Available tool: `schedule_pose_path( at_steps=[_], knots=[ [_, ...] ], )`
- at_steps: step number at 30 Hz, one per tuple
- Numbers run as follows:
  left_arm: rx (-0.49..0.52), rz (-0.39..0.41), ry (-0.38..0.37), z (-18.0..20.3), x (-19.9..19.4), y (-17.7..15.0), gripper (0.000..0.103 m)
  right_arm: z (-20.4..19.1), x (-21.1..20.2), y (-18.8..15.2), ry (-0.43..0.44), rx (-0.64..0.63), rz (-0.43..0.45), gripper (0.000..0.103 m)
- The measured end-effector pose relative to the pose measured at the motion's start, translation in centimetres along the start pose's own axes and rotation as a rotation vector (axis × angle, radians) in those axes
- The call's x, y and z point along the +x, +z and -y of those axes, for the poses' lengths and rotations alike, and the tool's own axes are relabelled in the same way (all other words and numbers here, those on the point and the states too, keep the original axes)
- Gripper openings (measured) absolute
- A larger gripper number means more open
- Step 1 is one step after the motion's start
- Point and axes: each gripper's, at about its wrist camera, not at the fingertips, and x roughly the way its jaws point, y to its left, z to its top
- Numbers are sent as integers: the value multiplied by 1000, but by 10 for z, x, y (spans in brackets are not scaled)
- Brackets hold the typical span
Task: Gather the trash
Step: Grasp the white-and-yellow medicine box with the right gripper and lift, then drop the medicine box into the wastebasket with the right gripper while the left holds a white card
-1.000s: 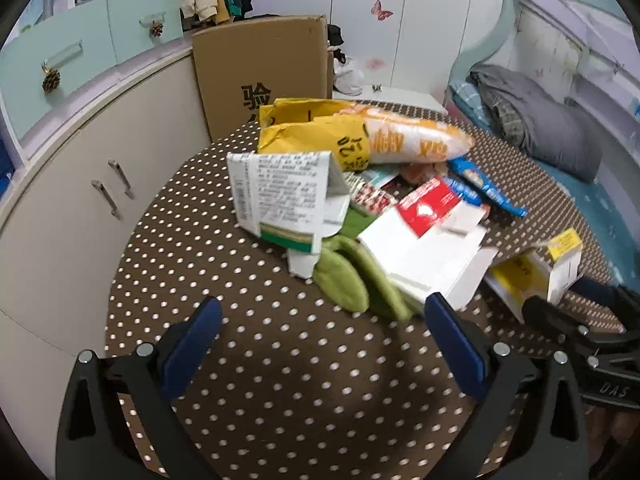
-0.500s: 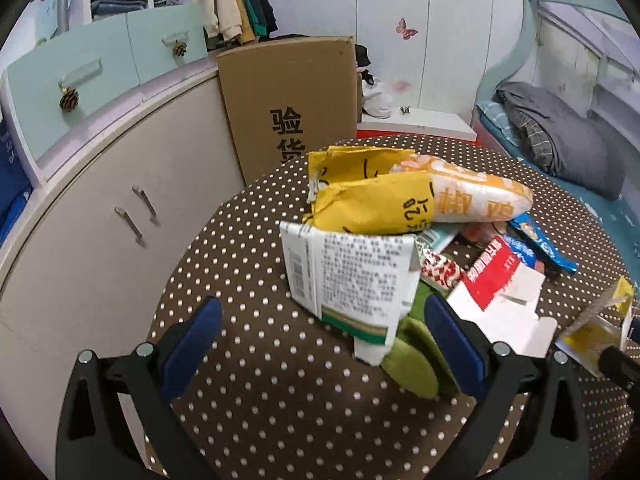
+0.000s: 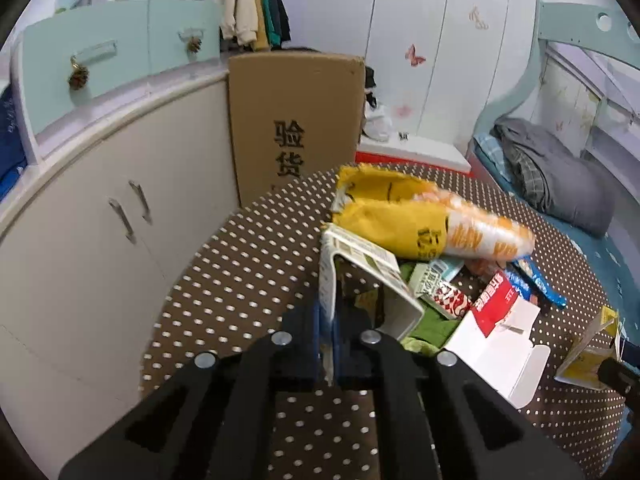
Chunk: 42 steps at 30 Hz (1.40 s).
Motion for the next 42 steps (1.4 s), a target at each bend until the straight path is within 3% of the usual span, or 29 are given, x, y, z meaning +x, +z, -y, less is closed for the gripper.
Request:
schedule_pose_path(
  at_steps=[7,13,18,25,29,33,42],
  knots=[
    [-21,66,-46,4,-41,7,5,16,-21,6,4,9,46,92],
    [10,116,-139,35,-78,18,5,42,-53,20,20,54,109,92],
    [68,126,-259,87,-93,25,5,90,-87,36,22,134,177,92],
    [138,77,-405,166,-87,23,5,185,-111,38,-100,268,219,92],
    [180,23,-458,207,-74,18,5,255,-93,21,-155,408,161,92],
    [233,-23,-485,245,-56,13,5,324,-49,-9,-177,555,50,92],
    [336,-101,-520,322,-21,3,5,405,35,-53,-169,721,-95,92]
  ],
)
